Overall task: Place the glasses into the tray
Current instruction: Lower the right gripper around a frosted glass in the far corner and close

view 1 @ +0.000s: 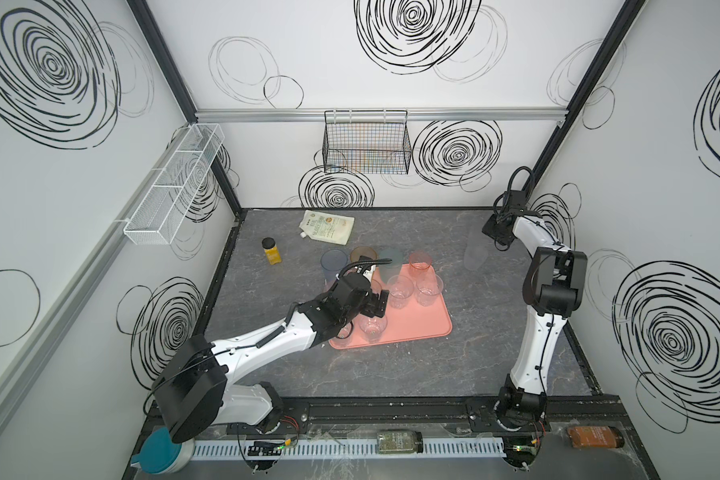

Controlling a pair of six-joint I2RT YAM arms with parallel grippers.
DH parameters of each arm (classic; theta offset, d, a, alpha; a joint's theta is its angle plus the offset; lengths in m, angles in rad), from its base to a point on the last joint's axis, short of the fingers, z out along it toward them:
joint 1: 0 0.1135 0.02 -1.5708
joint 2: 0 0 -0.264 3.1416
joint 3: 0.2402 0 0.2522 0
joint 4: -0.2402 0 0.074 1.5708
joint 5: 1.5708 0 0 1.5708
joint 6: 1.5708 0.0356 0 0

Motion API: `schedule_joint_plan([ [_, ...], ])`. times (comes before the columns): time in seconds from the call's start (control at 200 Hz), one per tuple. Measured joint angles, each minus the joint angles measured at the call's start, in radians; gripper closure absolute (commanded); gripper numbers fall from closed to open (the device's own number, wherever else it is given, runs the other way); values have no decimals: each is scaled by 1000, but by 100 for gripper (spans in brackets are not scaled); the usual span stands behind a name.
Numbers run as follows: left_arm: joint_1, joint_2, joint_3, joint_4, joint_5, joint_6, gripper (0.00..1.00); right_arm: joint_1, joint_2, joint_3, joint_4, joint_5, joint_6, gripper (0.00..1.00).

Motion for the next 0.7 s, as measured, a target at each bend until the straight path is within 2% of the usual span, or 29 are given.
schedule_joint_plan([
  [0.115,-3,-6,-23,-1,0,-8,4,1,11,0,-7,-8,0,82],
  [0.215,-5,-21,-35,-8,-4,-12,4,3,10,0,-8,-3,-1,90],
  [0.44,-5,-78,-45,-18,-30,-16,4,21,-64,-32,-21,29,-4,94],
  [0.57,-5,-134,-58,-26,-54,-16,4,68,-221,-88,-26,52,-4,95],
  [0.7,-2,-211,-84,-54,-79,-16,4,177,-422,-159,-11,69,-4,95],
])
